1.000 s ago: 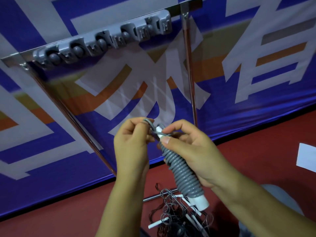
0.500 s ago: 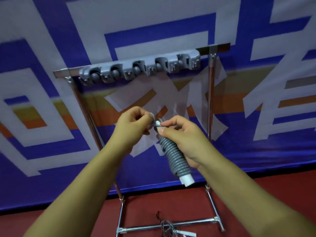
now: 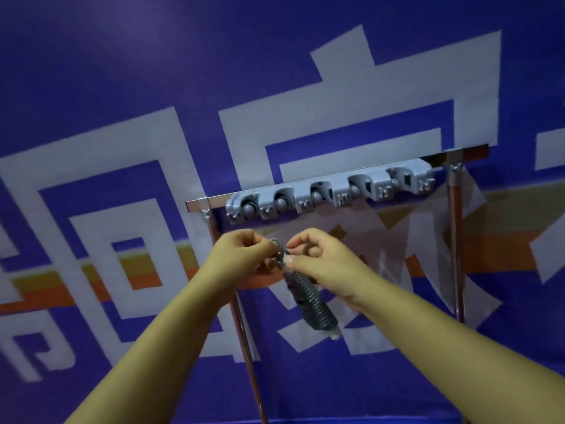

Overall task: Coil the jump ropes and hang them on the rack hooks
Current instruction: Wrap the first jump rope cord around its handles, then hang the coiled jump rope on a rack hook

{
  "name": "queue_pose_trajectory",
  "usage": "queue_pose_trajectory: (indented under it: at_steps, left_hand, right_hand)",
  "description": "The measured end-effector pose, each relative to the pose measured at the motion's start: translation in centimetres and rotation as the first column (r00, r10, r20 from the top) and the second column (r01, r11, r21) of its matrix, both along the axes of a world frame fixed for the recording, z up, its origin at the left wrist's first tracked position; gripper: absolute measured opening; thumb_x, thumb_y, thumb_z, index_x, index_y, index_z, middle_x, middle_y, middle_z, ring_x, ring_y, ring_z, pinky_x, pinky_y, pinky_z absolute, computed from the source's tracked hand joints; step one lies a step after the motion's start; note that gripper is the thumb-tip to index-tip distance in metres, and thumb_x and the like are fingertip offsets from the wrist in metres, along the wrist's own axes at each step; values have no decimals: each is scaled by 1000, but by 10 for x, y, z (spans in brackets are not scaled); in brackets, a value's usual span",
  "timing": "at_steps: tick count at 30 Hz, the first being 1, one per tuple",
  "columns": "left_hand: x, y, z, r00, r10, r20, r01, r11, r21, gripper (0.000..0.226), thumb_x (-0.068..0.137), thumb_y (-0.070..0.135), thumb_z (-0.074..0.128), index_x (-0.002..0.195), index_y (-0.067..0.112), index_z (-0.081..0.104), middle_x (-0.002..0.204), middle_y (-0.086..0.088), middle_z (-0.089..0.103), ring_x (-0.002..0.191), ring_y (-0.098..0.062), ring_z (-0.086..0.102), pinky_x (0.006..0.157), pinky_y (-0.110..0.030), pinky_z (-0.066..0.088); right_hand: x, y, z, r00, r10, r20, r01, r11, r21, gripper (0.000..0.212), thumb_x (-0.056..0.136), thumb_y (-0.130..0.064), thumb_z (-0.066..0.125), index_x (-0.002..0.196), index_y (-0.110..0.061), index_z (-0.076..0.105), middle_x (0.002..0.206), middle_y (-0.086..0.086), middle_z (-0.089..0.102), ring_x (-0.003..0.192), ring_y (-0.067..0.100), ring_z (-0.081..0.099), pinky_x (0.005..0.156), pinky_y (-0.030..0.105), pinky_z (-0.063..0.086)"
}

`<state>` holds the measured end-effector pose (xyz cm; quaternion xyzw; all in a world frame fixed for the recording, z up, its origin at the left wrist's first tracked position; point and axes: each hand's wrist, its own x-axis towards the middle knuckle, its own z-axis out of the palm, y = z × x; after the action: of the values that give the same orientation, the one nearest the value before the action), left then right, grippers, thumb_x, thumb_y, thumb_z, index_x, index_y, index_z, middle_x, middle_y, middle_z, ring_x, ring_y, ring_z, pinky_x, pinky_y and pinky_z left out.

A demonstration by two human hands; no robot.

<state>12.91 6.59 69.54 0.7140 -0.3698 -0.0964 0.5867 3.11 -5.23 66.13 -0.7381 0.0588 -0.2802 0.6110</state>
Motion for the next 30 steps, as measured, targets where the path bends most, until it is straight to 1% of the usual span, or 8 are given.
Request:
queue_pose_trajectory:
  at_steps: [3,7,9,12,15,18,23,30]
  left_hand:
    - [22,8,10,999,-33,35,32,998,45,10,87,6,64,77,5,63,68,-10,65,60,-14,63,55,-18,51]
    - [50,13,14,999,-14,-35,14,1000,-6,14,91,6,59,93,-7,63,72,-12,67,61,-14,66,61,-20,56]
    - [66,11,13,999,26,-32,-27,999,-31,15,92,6,58,94,-8,63,72,-13,66,59,-14,64,60,-21,56]
    - [91,4,11,994,108,-35,-110,991,-82,14,93,8,58,87,-3,64,69,-12,63,54,-12,60,56,-20,54]
    - [119,-5,8,981,179,-74,-188,970,-157,16,93,10,59,86,-3,66,67,-12,62,54,-12,60,56,-20,53]
    - [140,-11,5,970,207,-129,-233,945,-229,15,92,10,60,84,-2,65,65,-10,61,51,-9,59,55,-18,52]
    - [156,-19,0,973,190,-134,-219,942,-254,16,94,10,57,81,2,63,63,-7,54,52,-9,53,52,-16,50]
    - [157,-21,-3,986,116,-120,-142,962,-233,13,96,9,53,91,1,61,66,-6,54,52,-6,53,53,-16,51]
  right_hand:
    - [35,2,10,997,-69,39,74,984,-163,13,89,-13,64,86,-22,55,79,-3,60,78,13,60,65,21,48]
    - [75,6,11,999,-53,9,54,970,-236,10,89,-15,64,84,-22,58,77,-5,63,80,15,63,67,28,51]
    - [93,7,12,994,-101,33,106,960,-259,8,89,-15,64,82,-18,60,71,-6,60,71,10,58,67,21,48]
    - [124,8,19,988,-153,33,157,959,-235,10,89,-16,64,79,-15,62,67,-6,58,65,8,55,63,21,46]
    - [159,8,23,983,-184,9,183,967,-178,9,88,-19,65,84,-11,67,81,4,67,84,23,65,79,36,54]
    - [190,8,22,980,-200,7,200,976,-87,14,87,-19,66,73,-18,63,89,8,70,88,26,66,85,43,54]
    - [208,4,18,973,-228,16,229,972,-59,14,87,-21,66,74,-19,62,91,8,69,88,25,66,82,38,55]
    - [214,-5,9,973,-232,18,232,973,-14,25,87,-19,65,63,-20,57,72,1,62,78,24,63,75,38,53]
